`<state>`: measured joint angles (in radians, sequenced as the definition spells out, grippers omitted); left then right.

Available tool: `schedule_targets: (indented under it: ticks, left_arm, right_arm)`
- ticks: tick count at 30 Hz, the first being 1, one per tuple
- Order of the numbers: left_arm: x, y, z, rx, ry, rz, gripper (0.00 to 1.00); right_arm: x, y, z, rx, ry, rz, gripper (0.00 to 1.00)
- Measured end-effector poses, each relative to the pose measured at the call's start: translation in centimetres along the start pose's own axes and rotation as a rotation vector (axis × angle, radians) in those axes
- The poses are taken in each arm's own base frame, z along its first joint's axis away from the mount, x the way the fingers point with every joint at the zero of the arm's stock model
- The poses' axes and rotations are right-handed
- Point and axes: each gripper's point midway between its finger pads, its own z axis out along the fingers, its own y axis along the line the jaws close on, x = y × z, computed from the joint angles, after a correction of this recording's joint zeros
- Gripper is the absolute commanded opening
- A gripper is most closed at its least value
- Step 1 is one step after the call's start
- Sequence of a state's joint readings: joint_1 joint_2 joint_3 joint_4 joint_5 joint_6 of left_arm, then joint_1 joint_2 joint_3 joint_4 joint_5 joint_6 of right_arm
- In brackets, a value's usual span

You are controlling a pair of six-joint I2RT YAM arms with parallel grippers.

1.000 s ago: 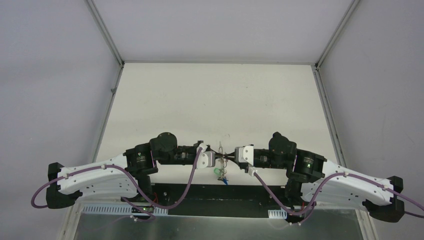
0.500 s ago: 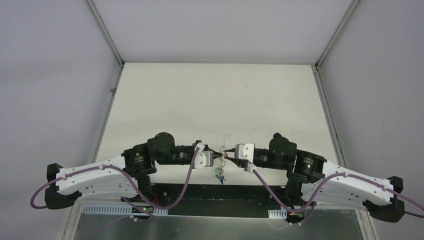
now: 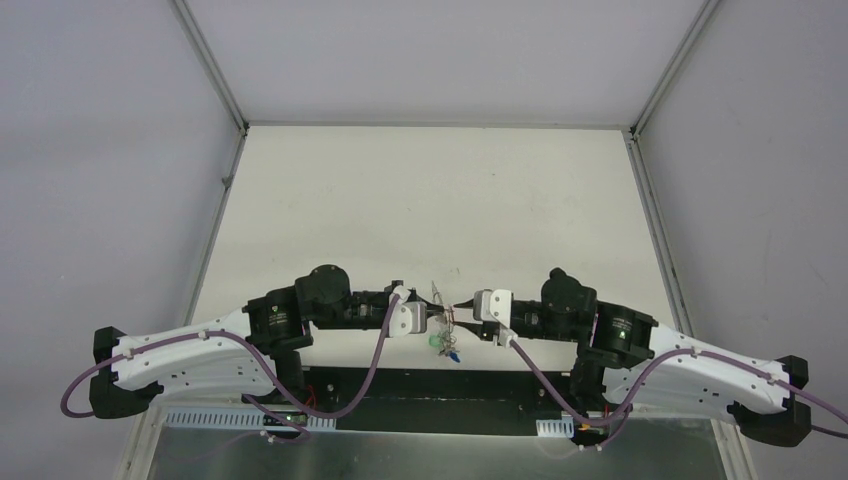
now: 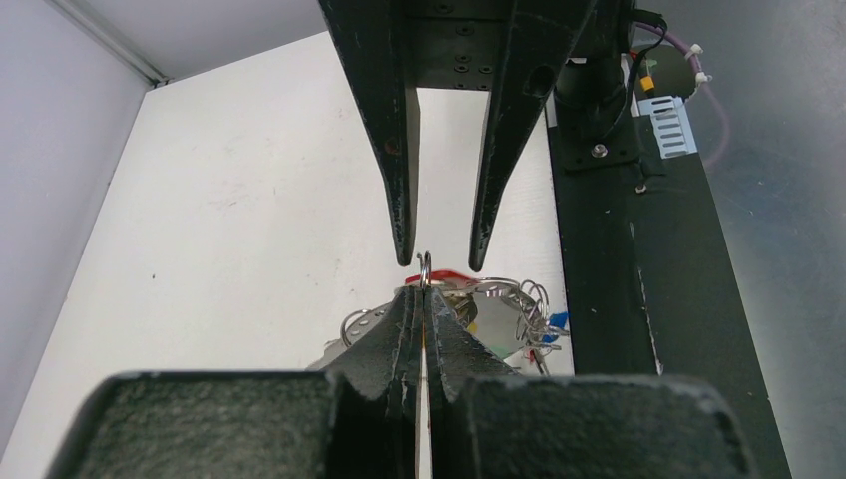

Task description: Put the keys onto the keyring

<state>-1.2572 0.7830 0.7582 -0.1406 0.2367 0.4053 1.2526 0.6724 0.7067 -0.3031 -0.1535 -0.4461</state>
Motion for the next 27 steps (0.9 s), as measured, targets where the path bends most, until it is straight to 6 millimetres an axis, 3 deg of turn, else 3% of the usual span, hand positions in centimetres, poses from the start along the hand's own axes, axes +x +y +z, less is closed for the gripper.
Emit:
schedule_targets:
  ticks: [4,10,13,18,27]
  left_arm:
    - [0.0,0.0,0.0,0.0,0.0,0.0,0.0]
    - [0.0,0.0,0.0,0.0,0.001,0.0,0.0]
    - [0.0,0.0,0.0,0.0,0.001,-0.001,0.0]
    - [0.1,0.0,0.0,0.001,0.004,-0.002,0.0]
    - [0.3,-0.1,0.0,0.004,0.01,-0.005,0.0]
  right_arm:
    - [-0.2,0.2,-0.4,-0.005,-0.01,0.003,0.36]
    - [-1.1,0.0,-0.8,0.002,-0.049,-0.005,0.26]
    - [-1.2,0.1,-0.3,-0.01,-0.051,-0.004,0.24]
    - [-0.5,0.5,0.9,-0.039,-0.026,0.003,0.12]
    - [-0.6,0.3,1.1,-0.028,-0.025,0.006,0.13]
